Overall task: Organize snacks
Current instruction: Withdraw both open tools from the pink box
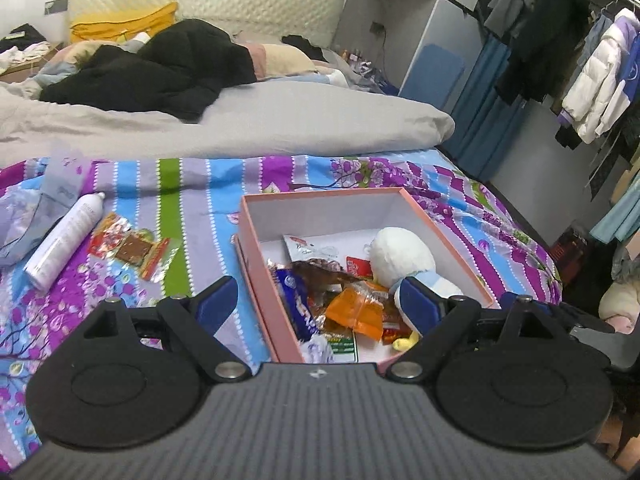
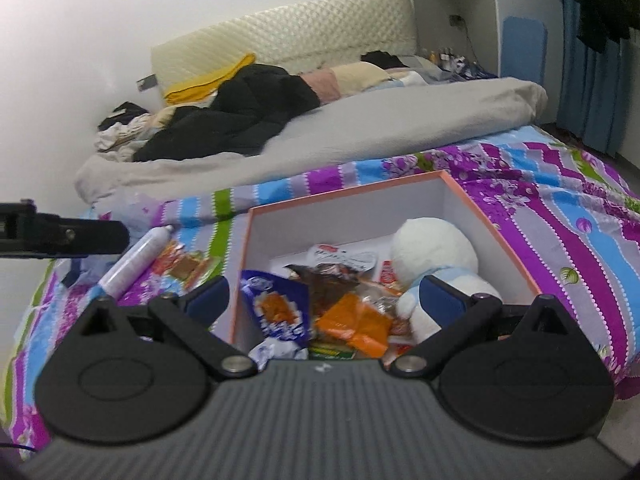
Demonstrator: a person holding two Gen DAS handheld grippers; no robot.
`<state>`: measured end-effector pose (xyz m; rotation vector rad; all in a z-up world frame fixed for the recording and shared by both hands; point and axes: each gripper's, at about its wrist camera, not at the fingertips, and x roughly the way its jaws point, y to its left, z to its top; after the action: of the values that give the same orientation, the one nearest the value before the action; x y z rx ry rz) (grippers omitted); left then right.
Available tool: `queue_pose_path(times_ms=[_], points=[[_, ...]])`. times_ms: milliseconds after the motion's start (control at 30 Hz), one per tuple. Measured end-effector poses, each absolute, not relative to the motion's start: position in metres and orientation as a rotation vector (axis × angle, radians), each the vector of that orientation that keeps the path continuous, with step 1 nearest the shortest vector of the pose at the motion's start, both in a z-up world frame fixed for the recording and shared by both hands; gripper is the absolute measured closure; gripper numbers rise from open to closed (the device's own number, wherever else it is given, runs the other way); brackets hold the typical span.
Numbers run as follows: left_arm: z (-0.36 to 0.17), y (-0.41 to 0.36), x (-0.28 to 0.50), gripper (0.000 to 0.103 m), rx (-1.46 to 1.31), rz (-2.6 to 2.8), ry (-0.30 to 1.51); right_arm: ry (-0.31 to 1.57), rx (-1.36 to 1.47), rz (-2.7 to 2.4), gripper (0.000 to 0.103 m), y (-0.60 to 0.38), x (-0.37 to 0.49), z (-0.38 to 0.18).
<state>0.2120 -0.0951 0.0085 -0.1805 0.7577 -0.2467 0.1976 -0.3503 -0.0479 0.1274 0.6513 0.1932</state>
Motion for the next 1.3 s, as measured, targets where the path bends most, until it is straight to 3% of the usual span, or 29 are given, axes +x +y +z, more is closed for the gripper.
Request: queue_pose_path(times_ms=[667,1300], points=[[-0.016,-0.03,0.146,0.012,-0.204,-0.094,0.717,0.646,0.072,0.355,0.0,-0.275,0.148,-0.06],[-0.081,0.095,0.189,0.012,-0.319,0.125,0.776,0.679,0.012,0.536,0.001,-0.178,0.224,-0.107]])
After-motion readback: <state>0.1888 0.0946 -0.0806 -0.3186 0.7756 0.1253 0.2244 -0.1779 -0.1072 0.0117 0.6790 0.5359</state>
